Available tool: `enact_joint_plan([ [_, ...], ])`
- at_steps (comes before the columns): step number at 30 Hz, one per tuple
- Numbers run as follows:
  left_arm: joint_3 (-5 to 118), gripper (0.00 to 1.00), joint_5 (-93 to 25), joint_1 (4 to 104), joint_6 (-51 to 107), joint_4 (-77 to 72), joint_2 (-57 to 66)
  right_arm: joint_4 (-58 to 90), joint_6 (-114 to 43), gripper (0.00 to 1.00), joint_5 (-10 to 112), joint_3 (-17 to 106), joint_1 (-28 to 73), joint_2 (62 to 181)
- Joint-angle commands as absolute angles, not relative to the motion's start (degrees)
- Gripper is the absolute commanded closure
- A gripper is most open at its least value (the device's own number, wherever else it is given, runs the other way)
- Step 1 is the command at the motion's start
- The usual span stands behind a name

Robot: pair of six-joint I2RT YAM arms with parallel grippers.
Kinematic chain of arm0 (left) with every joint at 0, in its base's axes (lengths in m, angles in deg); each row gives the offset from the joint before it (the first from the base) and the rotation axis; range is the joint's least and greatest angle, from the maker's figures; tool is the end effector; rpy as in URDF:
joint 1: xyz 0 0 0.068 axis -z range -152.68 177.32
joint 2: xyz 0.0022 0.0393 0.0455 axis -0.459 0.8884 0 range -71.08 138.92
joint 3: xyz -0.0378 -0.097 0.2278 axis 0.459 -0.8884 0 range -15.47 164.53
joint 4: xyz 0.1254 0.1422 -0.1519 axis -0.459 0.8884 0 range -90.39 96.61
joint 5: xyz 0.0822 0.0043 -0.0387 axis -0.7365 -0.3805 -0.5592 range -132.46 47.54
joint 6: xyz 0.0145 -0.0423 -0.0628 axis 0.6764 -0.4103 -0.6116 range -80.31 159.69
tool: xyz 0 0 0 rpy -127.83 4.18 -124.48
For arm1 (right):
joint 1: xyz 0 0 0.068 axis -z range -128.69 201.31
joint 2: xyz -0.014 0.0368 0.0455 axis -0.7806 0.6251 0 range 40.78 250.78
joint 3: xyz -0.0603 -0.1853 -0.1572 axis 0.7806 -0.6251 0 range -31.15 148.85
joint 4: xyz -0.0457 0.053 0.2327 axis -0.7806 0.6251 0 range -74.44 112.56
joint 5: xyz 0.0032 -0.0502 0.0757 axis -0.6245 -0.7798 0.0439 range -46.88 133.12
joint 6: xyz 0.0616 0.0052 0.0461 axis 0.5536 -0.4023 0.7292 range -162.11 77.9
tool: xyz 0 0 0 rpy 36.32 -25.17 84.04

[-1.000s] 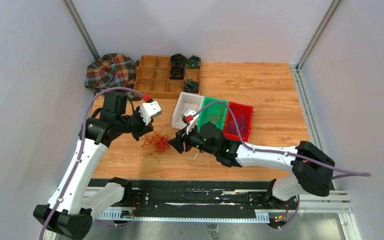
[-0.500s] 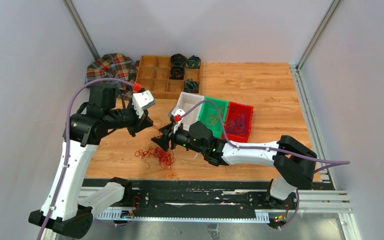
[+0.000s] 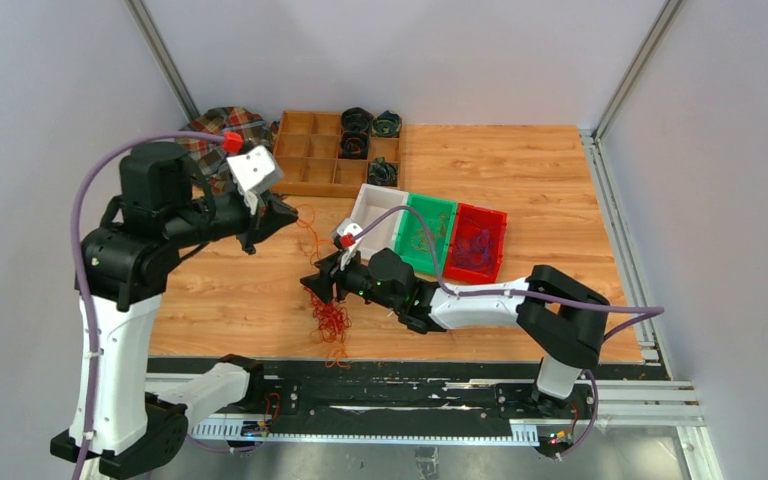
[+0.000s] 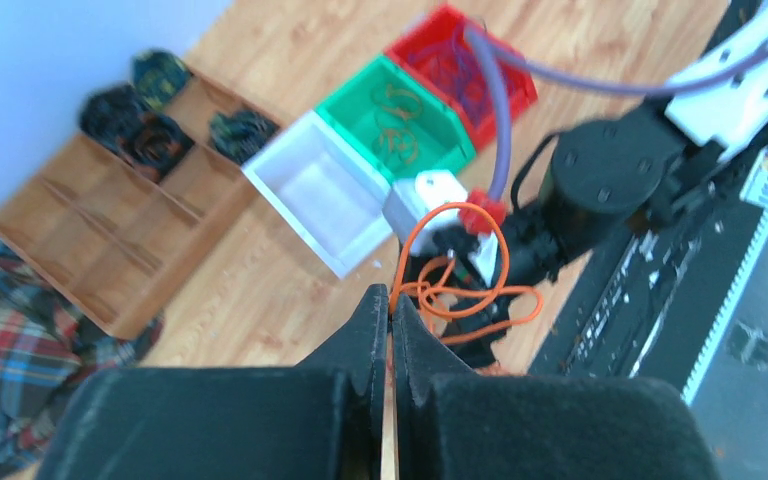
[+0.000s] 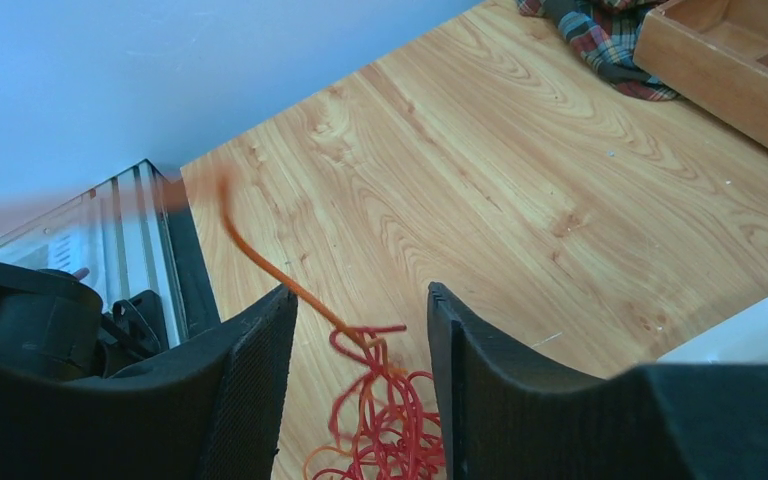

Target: Untangle the cables

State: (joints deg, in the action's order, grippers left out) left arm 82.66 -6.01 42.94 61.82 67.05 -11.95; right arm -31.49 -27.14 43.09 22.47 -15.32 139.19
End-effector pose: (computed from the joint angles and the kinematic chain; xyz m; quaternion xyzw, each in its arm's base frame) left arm 0.1293 -0.0766 0.4481 0.4153 0.7204 -0.2406 0.5006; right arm 0.1573 0.3643 0.2410 -0.3019 0.6239 0.4709 0.5459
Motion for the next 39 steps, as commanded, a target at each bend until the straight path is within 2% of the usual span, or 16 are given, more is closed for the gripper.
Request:
enact_joint_plan([
  [1,91.6,1.00,-6.0,43.5,57.8,66.9,-10.1,-34.8,-26.0,0.49,42.3,24.7,-16.0,142.4],
  [10,108.8,1.00,-13.4,43.4,57.1,66.8,-5.8,-34.6,-22.7,0.50,41.6,24.5,-16.0,147.7],
  [16,121.7,1.00,-25.8,43.5,58.7,64.9,-0.7,-37.3,-19.8,0.53,39.9,19.1,-16.0,148.4],
  [22,119.5,1.00,-38.8,43.5,59.8,50.3,-2.9,-40.1,-18.1,0.55,38.3,14.8,-16.0,148.3],
  [25,117.7,1.00,-43.6,43.5,59.3,44.4,-3.9,-39.8,-18.0,0.60,37.9,14.0,-16.0,148.2],
  [31,108.9,1.00,-53.5,43.4,61.0,26.7,-7.8,-38.0,-17.5,0.80,37.2,13.9,-15.9,148.6],
  [32,108.9,1.00,-54.0,43.5,61.7,24.6,-7.9,-37.6,-17.4,0.86,37.1,14.0,-15.9,148.7],
  [34,112.2,1.00,-54.1,43.5,62.4,24.1,-6.4,-36.9,-17.0,0.91,37.0,14.2,-15.9,149.0],
  [37,117.8,1.00,-55.3,43.5,63.0,23.0,-3.1,-36.8,-16.8,0.93,36.5,14.2,-15.9,149.3],
  [39,119.4,1.00,-53.6,43.5,62.5,23.1,-2.4,-36.8,-17.1,0.91,36.3,14.1,-15.8,149.1],
])
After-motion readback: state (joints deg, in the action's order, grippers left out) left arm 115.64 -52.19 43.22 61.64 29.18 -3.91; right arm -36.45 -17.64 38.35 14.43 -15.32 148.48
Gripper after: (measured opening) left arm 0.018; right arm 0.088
